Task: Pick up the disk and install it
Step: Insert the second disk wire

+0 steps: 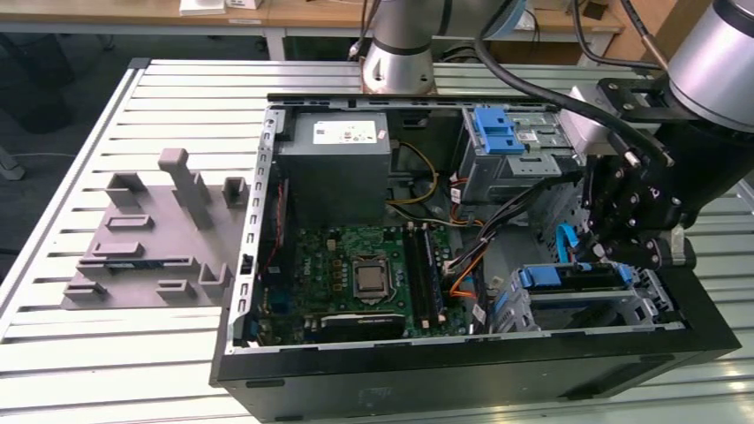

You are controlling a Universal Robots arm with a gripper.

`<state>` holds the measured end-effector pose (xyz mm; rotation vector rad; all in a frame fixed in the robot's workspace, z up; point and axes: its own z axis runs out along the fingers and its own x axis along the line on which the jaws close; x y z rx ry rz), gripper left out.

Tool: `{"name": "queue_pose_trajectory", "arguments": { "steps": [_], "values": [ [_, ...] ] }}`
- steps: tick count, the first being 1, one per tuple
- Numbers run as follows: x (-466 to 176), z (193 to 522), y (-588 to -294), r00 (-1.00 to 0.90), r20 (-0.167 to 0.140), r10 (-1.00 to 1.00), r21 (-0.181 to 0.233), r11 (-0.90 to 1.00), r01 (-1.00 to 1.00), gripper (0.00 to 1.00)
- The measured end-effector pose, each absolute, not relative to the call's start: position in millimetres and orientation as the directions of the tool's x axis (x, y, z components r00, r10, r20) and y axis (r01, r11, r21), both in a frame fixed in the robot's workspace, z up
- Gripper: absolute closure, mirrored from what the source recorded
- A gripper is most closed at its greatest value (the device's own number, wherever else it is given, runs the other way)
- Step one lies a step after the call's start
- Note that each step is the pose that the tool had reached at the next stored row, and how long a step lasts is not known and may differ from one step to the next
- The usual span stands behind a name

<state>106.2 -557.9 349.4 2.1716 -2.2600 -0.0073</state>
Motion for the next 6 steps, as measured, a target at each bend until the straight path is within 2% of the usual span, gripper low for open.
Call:
{"name": "queue_pose_trajectory", "arguments": {
  "steps": [6],
  "values": [
    [106.2, 349.4, -557.9, -0.040, 0.002, -0.999, 0.009, 0.040, -0.999, 0.89]
  ]
}}
